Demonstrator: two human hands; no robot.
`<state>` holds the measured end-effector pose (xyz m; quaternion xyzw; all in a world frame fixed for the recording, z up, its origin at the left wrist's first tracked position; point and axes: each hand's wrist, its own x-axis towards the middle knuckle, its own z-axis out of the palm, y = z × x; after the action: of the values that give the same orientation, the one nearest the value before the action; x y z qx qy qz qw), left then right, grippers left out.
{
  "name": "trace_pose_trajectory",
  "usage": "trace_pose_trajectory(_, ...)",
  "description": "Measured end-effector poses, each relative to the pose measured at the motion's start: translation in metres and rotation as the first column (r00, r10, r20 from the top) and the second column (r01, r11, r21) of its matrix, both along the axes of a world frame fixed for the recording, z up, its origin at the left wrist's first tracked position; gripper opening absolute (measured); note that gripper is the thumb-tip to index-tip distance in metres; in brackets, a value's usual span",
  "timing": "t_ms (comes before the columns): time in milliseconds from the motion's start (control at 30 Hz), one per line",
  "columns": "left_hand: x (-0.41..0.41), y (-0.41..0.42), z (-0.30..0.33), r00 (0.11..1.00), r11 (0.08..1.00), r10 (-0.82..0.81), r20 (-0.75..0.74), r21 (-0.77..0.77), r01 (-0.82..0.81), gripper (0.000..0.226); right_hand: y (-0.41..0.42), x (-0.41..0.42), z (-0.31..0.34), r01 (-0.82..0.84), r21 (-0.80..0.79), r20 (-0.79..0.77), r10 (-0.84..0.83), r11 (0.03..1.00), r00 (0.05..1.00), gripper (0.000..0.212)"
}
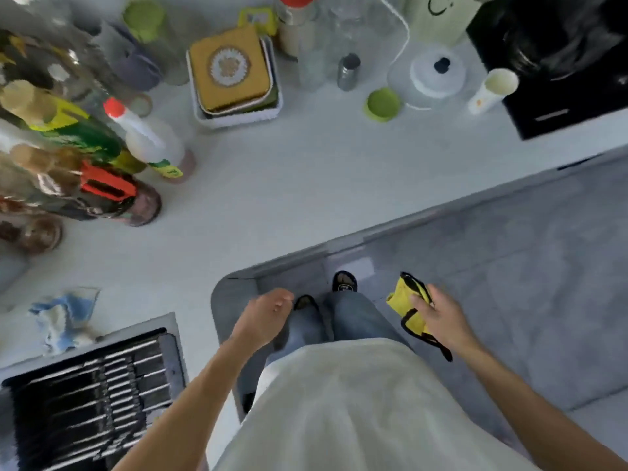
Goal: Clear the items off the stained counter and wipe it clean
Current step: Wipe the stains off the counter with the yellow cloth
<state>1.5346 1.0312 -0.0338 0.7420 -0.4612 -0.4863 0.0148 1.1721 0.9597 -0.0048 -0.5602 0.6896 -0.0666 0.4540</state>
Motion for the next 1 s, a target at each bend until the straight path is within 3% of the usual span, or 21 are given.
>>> trace_pose_trajectory(67, -0.023, -0.031, 0.003, 0.998, 0.998, -0.061, -0.035, -0.020, 0.060, 0.031, 0.031, -0.040, -0.002, 0.145, 0.034, -0.028, -0.144, 0.989, 0.989, 0.035)
trace_pose_trajectory(167, -0.066, -0.073, 0.010, 0.980, 0.985, -0.171, -0.097, -0.054, 0.167, 0.029, 0.071, -0.086, -0.005, 0.350, 0.135, -0.034, -0.348, 0.927, 0.937, 0.008)
trace_pose_trajectory(367, -0.171, -0.135, 0.011, 0.900, 0.907, -0.420, -0.117, -0.088, 0.412, 0.020, 0.140, -0.161, -0.014, 0.663, 0.158, -0.054, -0.664, 0.732, 0.746, 0.027)
trace_pose_trajectory(467, -0.211, -0.145, 0.004, 0.874, 0.877, -0.480, -0.072, -0.066, 0.476, 0.025, 0.150, -0.194, -0.022, 0.744, 0.163, -0.023, -0.751, 0.648, 0.660, 0.027)
trace_pose_trajectory(633, -0.245, -0.149, -0.012, 0.807, 0.806, -0.590, 0.024, 0.072, 0.587, 0.023, 0.135, -0.243, -0.029, 0.806, 0.165, -0.014, -0.816, 0.568, 0.578, 0.009)
trace_pose_trajectory(800, -0.259, -0.167, -0.021, 0.728, 0.731, -0.679, 0.099, 0.185, 0.657, 0.022, 0.089, -0.290, -0.027, 0.861, 0.166, 0.080, -0.876, 0.481, 0.475, 0.023)
trace_pose_trajectory(1000, -0.311, -0.228, -0.028, 0.660, 0.655, -0.746, 0.091, 0.274, 0.704, 0.020, 0.032, -0.347, -0.030, 0.913, 0.119, 0.075, -0.921, 0.390, 0.383, 0.020)
